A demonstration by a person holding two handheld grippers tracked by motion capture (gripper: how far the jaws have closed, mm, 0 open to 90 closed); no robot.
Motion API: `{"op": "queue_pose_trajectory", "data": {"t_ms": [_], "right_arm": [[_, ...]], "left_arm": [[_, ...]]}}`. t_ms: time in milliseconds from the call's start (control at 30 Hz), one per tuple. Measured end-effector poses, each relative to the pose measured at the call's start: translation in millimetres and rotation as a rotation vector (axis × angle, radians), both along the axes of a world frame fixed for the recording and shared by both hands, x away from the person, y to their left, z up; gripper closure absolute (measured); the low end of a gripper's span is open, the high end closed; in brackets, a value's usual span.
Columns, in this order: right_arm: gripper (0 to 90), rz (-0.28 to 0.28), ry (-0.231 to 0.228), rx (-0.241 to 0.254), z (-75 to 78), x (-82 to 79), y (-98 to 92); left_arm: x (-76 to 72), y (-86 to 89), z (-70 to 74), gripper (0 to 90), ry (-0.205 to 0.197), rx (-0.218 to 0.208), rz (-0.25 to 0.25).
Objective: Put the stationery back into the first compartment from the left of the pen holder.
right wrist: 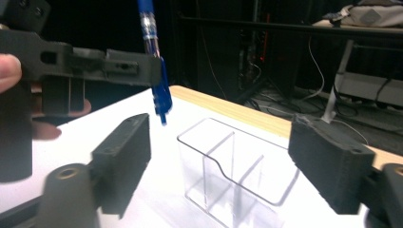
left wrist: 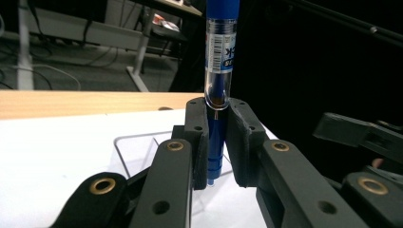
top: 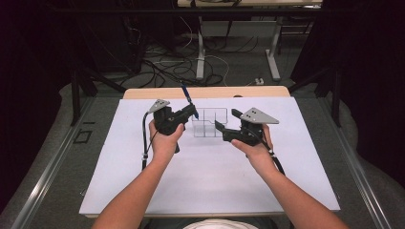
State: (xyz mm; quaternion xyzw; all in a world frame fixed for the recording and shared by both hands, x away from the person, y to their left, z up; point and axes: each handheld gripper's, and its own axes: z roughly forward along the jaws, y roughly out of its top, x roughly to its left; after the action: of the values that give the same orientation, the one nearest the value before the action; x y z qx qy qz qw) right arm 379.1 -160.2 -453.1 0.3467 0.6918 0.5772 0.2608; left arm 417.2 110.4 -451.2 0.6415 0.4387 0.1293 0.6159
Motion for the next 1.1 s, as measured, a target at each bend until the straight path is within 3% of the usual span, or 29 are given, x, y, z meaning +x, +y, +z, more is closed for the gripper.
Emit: {"op": "queue_pose_trajectory", "data": {"t_ms": [267, 500, 667, 900, 1100], "right_arm": [[13.9, -0.047, 0.031, -0.032, -6.3, -3.4, -20.3], [12.5, -0.103, 0.065, -0.019, -13.7, -2.3, -38.0], [11.5, -0.114, 0.072, -0.026, -17.7, 0.3, -44.3], [11.1, -0.128, 0.073, -0.051, -22.2, 1.3, -48.2], [11.1, -0.137, 0.082, -0.045, -24.0, 2.3, -49.6]], "left_arm": [[7.5, -3.5, -5.3, 79.8, -0.031, 0.065, 0.019], [14.6, -9.3, -12.0, 79.8, -0.046, 0.119, 0.035], [20.4, -13.6, -18.1, 79.7, -0.052, 0.161, 0.038], [25.6, -18.4, -26.7, 79.7, -0.029, 0.203, 0.035], [29.0, -22.3, -32.8, 79.7, -0.017, 0.226, 0.033]]}}
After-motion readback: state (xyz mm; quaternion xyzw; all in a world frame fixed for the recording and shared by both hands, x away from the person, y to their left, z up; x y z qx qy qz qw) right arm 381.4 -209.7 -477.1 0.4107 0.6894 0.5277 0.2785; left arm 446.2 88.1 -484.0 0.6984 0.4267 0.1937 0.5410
